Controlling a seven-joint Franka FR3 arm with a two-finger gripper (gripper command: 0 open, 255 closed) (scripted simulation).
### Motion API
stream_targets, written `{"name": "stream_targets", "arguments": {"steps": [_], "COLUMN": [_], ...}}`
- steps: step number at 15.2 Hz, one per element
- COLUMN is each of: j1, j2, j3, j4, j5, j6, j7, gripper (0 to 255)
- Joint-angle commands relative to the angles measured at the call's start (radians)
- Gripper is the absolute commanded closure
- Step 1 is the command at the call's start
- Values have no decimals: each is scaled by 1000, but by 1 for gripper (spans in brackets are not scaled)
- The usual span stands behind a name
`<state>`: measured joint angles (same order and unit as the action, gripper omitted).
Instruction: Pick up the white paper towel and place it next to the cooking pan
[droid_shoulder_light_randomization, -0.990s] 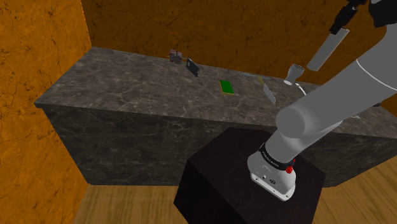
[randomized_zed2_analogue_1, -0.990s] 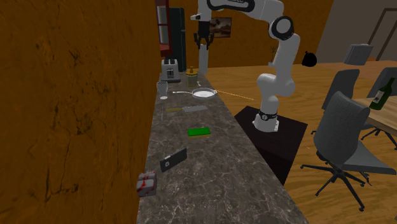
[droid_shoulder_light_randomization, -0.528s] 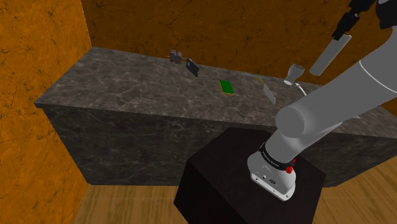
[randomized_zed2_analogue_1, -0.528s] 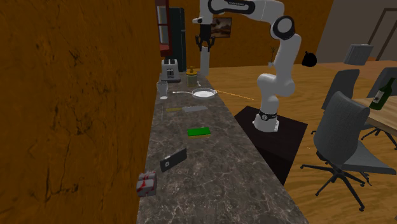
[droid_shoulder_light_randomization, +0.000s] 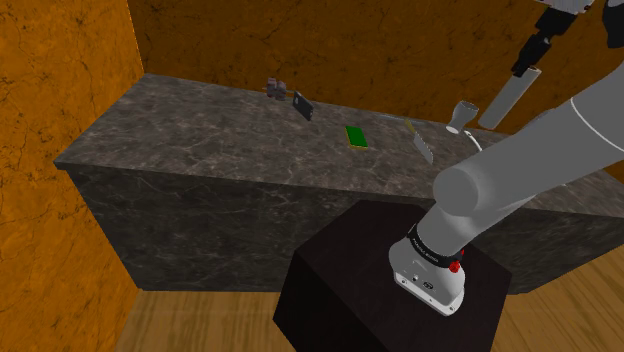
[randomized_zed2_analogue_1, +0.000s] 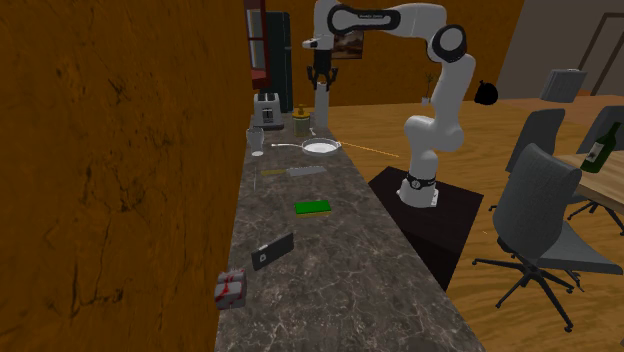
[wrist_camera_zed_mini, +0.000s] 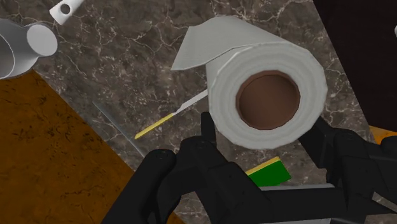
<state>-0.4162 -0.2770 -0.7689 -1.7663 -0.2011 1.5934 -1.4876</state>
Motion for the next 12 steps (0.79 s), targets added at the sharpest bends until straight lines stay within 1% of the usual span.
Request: {"name": "stream_targets", "arguments": {"steps": [1, 12], "j1": [-3, -15], "j2": [-11, -35], "j3": [2, -7], "j4": [-36, -201], "j5": [-7, -30], "j6": [27, 172], "j7": [6, 24], "gripper": [255, 255]}}
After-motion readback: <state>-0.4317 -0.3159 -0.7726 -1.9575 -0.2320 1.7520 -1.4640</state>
